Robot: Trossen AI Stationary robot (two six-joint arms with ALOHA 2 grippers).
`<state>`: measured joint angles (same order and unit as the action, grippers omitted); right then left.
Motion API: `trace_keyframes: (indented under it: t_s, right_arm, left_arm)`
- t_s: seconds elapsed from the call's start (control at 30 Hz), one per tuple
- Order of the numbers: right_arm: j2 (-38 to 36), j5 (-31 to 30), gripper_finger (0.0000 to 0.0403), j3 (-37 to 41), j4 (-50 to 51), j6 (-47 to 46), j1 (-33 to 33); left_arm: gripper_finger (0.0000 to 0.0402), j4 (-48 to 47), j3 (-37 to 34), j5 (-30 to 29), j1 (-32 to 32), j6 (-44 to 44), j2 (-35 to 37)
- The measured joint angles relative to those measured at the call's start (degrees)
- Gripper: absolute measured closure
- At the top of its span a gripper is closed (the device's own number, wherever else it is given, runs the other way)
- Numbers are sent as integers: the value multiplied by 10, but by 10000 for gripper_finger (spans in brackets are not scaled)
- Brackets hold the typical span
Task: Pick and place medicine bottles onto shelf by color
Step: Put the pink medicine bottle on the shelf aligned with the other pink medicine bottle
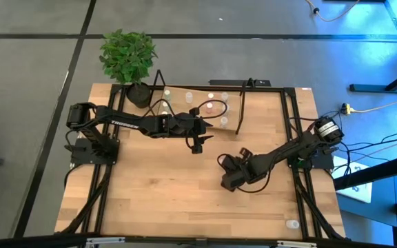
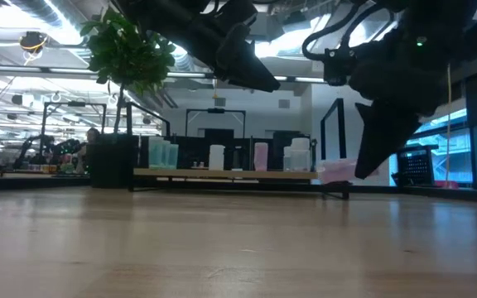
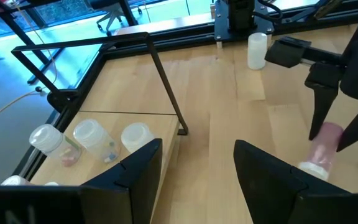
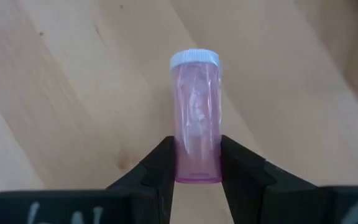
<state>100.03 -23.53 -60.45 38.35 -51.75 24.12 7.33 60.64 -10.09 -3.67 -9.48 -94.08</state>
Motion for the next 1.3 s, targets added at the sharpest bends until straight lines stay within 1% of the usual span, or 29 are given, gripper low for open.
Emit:
trace_keyframes:
  t_s: [0.1,0.3,0.53,0.63,0.8,0.87,1.0,1.07,1.3]
  right_arm:
    - [0,-14,290,0,-2,14,0]
    - [0,-19,290,0,-3,23,0]
    - [0,-52,290,0,-5,23,0]
    - [0,-71,290,0,-5,25,0]
    - [0,-121,290,-7,-5,30,0]
    - [-1,-141,290,-13,-8,49,1]
    - [-1,-198,290,-20,-34,107,2]
    - [-1,-217,290,-21,-52,135,2]
    - [-1,-227,290,-21,-111,222,3]
  left_arm:
    - [208,0,0,0,0,0,0]
    - [208,0,0,0,0,0,0]
    - [208,1,0,2,1,3,0]
    - [208,-15,0,8,6,18,0]
    - [208,-71,0,9,26,1,0]
    - [208,-80,0,13,37,1,0]
    - [208,-82,0,58,56,-1,0]
    - [208,-82,0,66,64,-1,0]
    - [208,-82,0,64,82,-16,0]
